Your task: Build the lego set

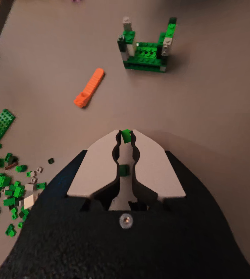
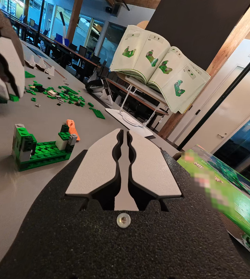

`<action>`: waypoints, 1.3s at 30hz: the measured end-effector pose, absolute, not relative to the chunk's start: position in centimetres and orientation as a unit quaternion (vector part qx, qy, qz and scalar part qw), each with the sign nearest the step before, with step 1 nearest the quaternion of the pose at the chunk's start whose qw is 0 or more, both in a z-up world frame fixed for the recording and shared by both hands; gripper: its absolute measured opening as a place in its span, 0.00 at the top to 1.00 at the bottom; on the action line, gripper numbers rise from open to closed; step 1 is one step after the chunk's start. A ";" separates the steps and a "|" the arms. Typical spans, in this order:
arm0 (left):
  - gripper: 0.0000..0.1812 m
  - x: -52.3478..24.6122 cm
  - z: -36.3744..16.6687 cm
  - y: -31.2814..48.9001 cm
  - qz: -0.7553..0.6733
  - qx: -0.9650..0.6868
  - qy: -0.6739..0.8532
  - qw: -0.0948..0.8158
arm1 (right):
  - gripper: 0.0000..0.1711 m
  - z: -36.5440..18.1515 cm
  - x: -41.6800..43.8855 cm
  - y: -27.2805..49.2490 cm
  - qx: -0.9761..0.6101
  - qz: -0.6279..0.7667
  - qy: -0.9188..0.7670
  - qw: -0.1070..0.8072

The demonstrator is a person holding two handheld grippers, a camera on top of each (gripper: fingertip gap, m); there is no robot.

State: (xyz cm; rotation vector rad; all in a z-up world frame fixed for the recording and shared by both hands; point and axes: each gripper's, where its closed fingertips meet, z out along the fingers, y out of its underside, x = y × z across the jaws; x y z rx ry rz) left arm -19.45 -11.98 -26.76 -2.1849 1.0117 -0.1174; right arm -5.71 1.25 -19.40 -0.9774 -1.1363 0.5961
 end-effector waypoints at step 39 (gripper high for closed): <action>0.92 -45.6 -29.3 -4.4 0.086 -0.935 0.003 0.344 | 0.98 -19.6 -6.1 1.1 -0.431 0.265 -0.517 0.690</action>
